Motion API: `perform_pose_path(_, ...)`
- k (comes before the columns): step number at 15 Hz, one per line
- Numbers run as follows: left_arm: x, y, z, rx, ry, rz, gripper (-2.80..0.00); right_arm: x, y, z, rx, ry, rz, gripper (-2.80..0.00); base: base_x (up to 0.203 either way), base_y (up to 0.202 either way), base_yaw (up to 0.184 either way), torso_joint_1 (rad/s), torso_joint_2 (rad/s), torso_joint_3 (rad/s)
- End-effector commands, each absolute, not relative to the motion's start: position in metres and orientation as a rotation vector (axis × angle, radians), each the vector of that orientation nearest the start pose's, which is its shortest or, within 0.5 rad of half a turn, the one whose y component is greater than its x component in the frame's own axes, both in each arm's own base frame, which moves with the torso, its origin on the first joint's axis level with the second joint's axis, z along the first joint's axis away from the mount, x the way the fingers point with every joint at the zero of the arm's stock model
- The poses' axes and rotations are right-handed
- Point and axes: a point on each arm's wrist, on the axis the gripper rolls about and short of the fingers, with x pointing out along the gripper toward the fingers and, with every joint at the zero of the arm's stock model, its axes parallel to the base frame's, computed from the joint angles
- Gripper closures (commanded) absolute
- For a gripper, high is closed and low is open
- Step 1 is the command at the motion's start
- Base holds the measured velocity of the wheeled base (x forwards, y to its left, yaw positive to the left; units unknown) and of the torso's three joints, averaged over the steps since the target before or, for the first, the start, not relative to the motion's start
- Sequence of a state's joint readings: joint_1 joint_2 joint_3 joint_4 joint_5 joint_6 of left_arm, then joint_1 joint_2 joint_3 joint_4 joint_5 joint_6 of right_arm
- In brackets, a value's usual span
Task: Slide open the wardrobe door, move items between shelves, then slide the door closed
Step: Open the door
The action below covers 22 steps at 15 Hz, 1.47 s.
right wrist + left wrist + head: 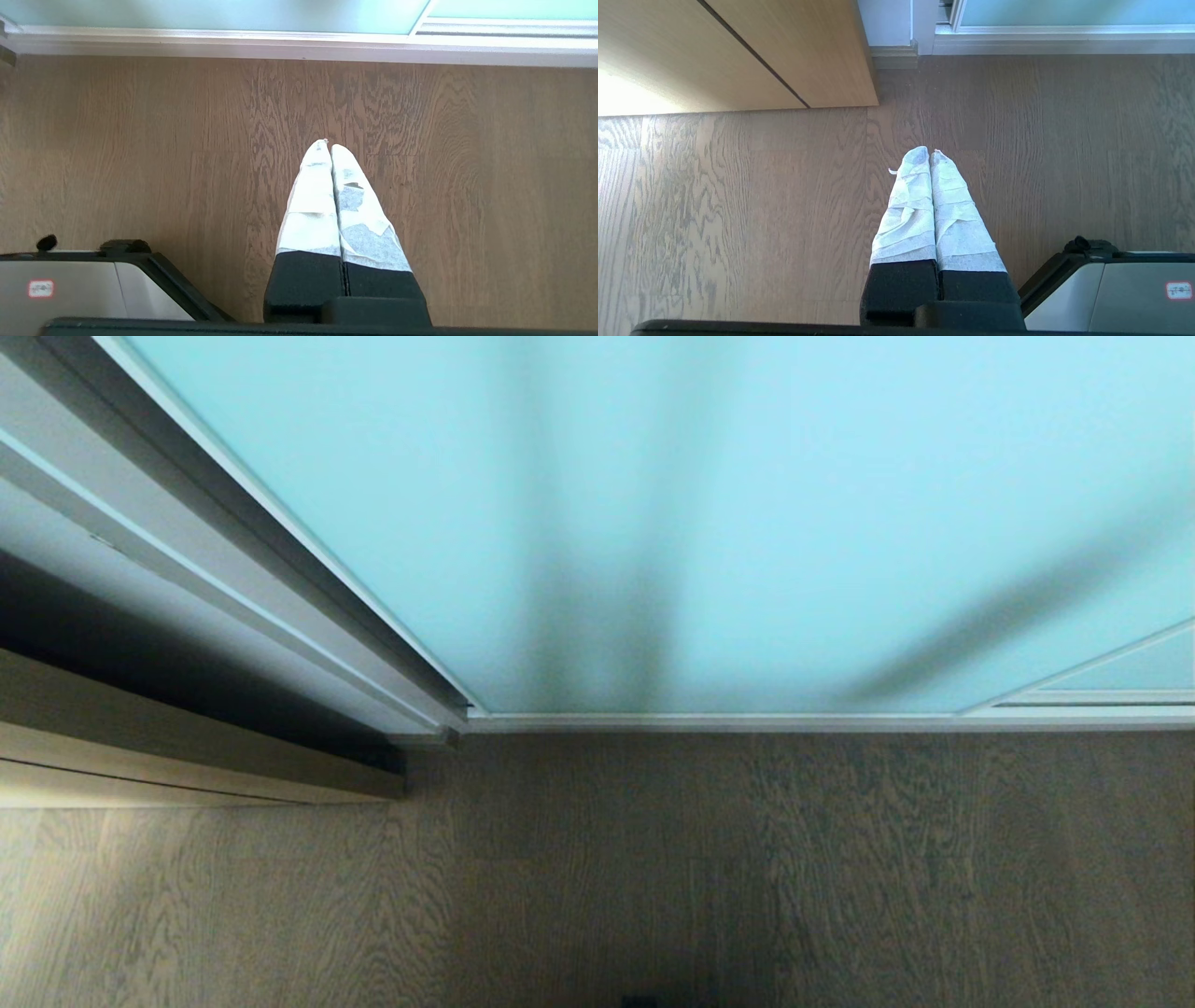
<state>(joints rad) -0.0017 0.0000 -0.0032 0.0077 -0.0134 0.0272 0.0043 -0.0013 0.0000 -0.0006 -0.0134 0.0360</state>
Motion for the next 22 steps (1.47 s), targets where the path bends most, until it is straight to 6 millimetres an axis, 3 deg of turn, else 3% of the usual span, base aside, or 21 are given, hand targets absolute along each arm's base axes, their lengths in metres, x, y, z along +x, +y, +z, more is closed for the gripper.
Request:
perform_pose_path(1,-0.0229,-0.0003,0.0756,0.028,0.006,-0.015,0.0,-0.0229,-0.0004,0.0756,0.035,-0.003,-0.009,0.0,0.0,0.0,0.0,0.0,0.0,0.0)
perform_pose_path(22,-0.023,0.0,0.0752,0.028,0.016,-0.004,0.0,-0.0229,-0.0004,0.0756,0.035,-0.003,-0.009,0.0,0.0,0.0,0.0,0.0,0.0,0.0)
